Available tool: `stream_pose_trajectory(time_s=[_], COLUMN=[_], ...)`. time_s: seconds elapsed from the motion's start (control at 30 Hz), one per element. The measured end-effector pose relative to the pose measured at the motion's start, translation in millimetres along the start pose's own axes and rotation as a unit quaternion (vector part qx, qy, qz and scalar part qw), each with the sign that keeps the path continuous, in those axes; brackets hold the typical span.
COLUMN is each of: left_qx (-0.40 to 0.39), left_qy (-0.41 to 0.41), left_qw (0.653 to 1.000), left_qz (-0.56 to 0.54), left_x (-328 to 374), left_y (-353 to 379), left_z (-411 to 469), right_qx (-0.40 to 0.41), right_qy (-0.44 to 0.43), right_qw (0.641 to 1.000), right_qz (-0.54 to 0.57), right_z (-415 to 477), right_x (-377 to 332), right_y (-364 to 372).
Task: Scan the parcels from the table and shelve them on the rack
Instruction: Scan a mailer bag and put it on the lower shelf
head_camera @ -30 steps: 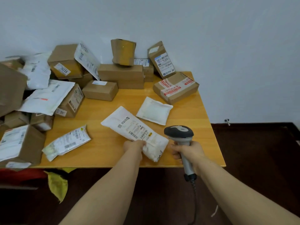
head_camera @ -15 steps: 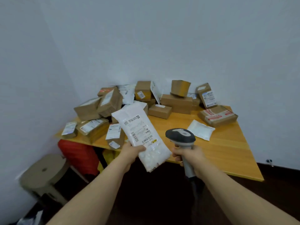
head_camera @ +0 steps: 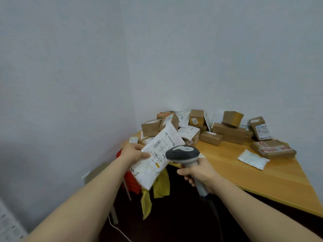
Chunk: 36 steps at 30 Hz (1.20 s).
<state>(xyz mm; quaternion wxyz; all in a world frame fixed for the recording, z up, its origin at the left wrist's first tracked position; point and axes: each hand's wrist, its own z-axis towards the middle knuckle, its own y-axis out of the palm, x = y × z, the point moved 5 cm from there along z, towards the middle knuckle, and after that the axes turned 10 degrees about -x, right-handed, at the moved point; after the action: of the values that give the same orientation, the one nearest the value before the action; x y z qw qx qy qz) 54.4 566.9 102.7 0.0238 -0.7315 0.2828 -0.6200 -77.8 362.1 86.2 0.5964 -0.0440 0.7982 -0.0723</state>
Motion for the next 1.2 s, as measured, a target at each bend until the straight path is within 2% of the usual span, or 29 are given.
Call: stream_pose_trajectory(time_s=[0.2, 0.53, 1.2], left_qx=[0.044, 0.108, 0.134], left_qy=[-0.013, -0.034, -0.05], left_qw=[0.999, 0.992, 0.989], left_qz=[0.018, 0.048, 0.033], left_x=[-1, -3, -4], left_y=[-35, -52, -54], left_z=[-40, -69, -74], right_qx=[-0.033, -0.07, -0.103], right_qy=[-0.031, -0.049, -0.061], right_qw=[0.998, 0.991, 0.987], right_qz=[-0.036, -0.099, -0.109], right_z=[-14, -33, -21], right_x=[-22, -41, -47], right_y=[20, 23, 19])
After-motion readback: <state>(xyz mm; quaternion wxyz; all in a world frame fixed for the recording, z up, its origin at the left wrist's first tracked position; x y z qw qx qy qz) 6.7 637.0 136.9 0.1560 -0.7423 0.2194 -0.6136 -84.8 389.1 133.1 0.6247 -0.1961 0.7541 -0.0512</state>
